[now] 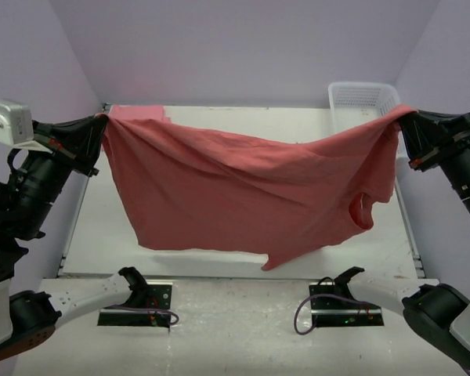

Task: Fold and stack the t-shirts
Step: Flatten out the tshirt

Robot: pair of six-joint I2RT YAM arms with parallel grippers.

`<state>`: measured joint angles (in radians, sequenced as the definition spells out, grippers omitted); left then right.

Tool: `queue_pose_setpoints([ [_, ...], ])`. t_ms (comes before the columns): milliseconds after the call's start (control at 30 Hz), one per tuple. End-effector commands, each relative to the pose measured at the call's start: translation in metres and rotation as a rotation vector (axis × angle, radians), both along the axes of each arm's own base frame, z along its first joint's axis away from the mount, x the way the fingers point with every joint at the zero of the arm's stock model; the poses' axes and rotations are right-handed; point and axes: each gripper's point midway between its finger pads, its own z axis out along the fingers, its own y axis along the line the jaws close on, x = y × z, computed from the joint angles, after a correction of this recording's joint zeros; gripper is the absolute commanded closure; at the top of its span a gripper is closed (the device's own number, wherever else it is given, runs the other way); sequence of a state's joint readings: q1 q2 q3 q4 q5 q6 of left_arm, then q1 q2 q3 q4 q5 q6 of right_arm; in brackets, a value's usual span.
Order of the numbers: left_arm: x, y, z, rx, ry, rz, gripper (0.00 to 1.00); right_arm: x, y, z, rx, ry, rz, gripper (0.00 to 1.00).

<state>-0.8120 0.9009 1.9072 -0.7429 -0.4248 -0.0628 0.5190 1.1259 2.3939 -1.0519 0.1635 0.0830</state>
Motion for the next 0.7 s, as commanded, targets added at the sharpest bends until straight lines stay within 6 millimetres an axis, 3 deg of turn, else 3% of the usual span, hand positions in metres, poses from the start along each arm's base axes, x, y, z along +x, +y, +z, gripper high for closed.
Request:
queue_pose_setpoints([
  [0, -0.038, 0.020, 0.035, -0.078, -0.161, -0.074, 1.00, -0.029, -0.003, 0.029, 0.001, -0.179, 0.064, 1.00],
  [133, -0.071, 0.035, 0.051, -0.130, -0.267, -0.136, 1.00, -0.068, -0.003, 0.040, 0.008, -0.282, 0.164, 1.00],
  [200, -0.084, 0.043, 0.056, -0.139, -0.304, -0.144, 1.00, -0.077, -0.002, 0.042, -0.030, -0.312, 0.190, 1.00],
  [367, -0.099, 0.038, 0.060, -0.122, -0.368, -0.179, 1.00, -0.094, 0.005, 0.044, -0.042, -0.375, 0.259, 1.00],
  [467, -0.083, 0.028, 0.055, -0.101, -0.344, -0.163, 1.00, -0.078, 0.007, 0.043, -0.053, -0.355, 0.227, 1.00],
  [533, -0.054, 0.018, 0.045, -0.091, -0.290, -0.107, 1.00, -0.054, 0.019, 0.041, -0.077, -0.325, 0.220, 1.00],
  [567, -0.027, 0.003, 0.031, -0.054, -0.232, -0.079, 1.00, -0.041, 0.020, 0.041, -0.081, -0.306, 0.190, 1.00],
  [600, -0.011, -0.002, 0.025, -0.048, -0.202, -0.043, 1.00, -0.015, 0.031, 0.035, -0.104, -0.268, 0.178, 1.00],
  [633, 0.007, -0.003, 0.017, -0.032, -0.166, 0.017, 1.00, -0.002, 0.034, 0.038, -0.122, -0.267, 0.158, 1.00],
  [667, 0.036, -0.019, 0.005, 0.011, -0.134, 0.053, 1.00, 0.015, 0.033, 0.038, -0.130, -0.248, 0.108, 1.00],
])
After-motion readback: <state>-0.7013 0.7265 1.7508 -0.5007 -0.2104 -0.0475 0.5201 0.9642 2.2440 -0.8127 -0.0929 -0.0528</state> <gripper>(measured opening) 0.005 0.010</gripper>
